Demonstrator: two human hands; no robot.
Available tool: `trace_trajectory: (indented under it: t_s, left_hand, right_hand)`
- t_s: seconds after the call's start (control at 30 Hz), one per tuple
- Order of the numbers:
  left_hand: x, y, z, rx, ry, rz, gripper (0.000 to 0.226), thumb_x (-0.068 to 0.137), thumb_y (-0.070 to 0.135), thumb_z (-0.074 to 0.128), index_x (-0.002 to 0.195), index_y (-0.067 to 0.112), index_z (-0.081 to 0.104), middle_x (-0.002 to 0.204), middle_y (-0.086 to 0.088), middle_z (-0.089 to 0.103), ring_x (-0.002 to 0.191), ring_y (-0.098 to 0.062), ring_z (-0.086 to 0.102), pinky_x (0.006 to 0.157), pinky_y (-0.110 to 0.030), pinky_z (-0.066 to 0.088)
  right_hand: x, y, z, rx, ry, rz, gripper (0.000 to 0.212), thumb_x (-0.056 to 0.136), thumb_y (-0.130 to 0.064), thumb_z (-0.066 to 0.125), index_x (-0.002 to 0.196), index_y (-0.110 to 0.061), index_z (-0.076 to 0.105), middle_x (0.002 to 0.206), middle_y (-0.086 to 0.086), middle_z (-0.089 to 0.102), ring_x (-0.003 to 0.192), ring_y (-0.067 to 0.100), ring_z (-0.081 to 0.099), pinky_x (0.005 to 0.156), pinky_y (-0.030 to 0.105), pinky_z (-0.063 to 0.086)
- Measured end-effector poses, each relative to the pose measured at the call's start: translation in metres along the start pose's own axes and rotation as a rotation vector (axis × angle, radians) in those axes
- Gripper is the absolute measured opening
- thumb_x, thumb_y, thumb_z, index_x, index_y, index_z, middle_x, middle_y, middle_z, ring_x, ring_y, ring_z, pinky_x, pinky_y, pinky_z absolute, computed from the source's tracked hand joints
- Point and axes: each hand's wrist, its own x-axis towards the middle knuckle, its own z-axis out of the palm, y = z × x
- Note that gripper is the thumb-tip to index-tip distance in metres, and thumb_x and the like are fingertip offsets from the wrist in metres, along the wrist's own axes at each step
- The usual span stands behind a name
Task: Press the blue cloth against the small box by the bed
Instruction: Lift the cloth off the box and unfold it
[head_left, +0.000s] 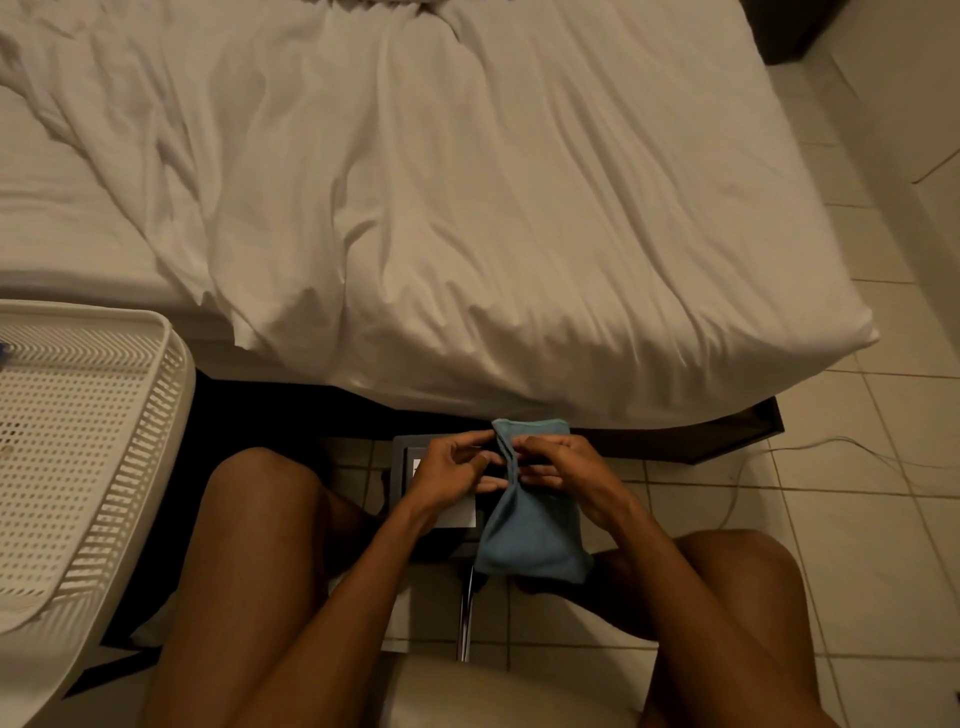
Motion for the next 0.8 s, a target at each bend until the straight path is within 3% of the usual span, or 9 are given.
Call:
trace_trajectory:
  t_s: [0.1, 0.33, 0.47, 0.57, 0.7, 0.8]
  left_hand:
    - [0.002, 0.001, -0.002, 0.065, -0.017, 0.001, 0.040, 0.099, -0.001, 0.050, 0.138, 0.008, 0.054, 0.095, -0.008, 0.072, 0.069, -0.013, 0.076, 0.065, -0.018, 0.058]
    - [0.002, 0.006, 0.002, 0.064, -0.003, 0.028, 0.037, 0.097, 0.002, 0.057, 0.133, 0.006, 0.059, 0.105, -0.017, 0.071, 0.062, -0.008, 0.073, 0.064, -0.018, 0.059]
    - [0.000, 0.006, 0.003, 0.039, 0.026, 0.022, 0.035, 0.095, 0.006, 0.061, 0.129, 0.010, 0.063, 0.094, -0.005, 0.075, 0.066, -0.011, 0.074, 0.065, -0.020, 0.060]
    - [-0.003, 0.004, 0.005, 0.018, 0.073, 0.014, 0.032, 0.094, 0.008, 0.064, 0.125, 0.011, 0.065, 0.095, -0.008, 0.076, 0.069, -0.013, 0.074, 0.066, -0.021, 0.060]
    - [-0.010, 0.001, 0.009, 0.026, 0.133, 0.022, 0.028, 0.089, 0.013, 0.070, 0.117, 0.006, 0.071, 0.092, -0.003, 0.078, 0.074, -0.014, 0.076, 0.067, -0.021, 0.060]
    - [-0.013, 0.001, 0.013, 0.048, 0.154, 0.051, 0.029, 0.085, 0.015, 0.075, 0.113, 0.008, 0.073, 0.097, -0.006, 0.077, 0.080, -0.015, 0.076, 0.068, -0.022, 0.060]
  right_hand:
    - [-0.002, -0.001, -0.001, 0.020, -0.063, -0.006, 0.023, 0.092, -0.022, 0.069, 0.103, -0.001, 0.072, 0.064, -0.005, 0.071, 0.052, 0.002, 0.065, 0.052, 0.012, 0.049]
    - [0.006, 0.005, -0.002, -0.057, -0.002, -0.036, 0.015, 0.088, -0.017, 0.073, 0.102, -0.011, 0.076, 0.098, 0.011, 0.077, 0.083, 0.015, 0.075, 0.074, 0.021, 0.060]
    - [0.006, 0.005, -0.001, -0.023, 0.028, -0.026, 0.010, 0.093, -0.007, 0.065, 0.099, -0.005, 0.073, 0.090, 0.009, 0.074, 0.072, 0.012, 0.072, 0.064, 0.018, 0.059]
    - [0.006, 0.005, 0.001, -0.034, 0.049, -0.016, 0.013, 0.096, -0.006, 0.059, 0.098, -0.001, 0.071, 0.085, 0.008, 0.071, 0.067, 0.011, 0.069, 0.056, 0.015, 0.056]
    - [0.008, 0.007, 0.005, -0.033, 0.079, -0.015, 0.014, 0.097, -0.006, 0.055, 0.093, -0.004, 0.069, 0.089, 0.010, 0.069, 0.074, 0.017, 0.066, 0.059, 0.017, 0.056]
    - [0.008, 0.008, 0.008, -0.041, 0.091, -0.039, 0.017, 0.099, -0.011, 0.056, 0.105, 0.001, 0.068, 0.094, 0.012, 0.069, 0.079, 0.020, 0.068, 0.065, 0.024, 0.058]
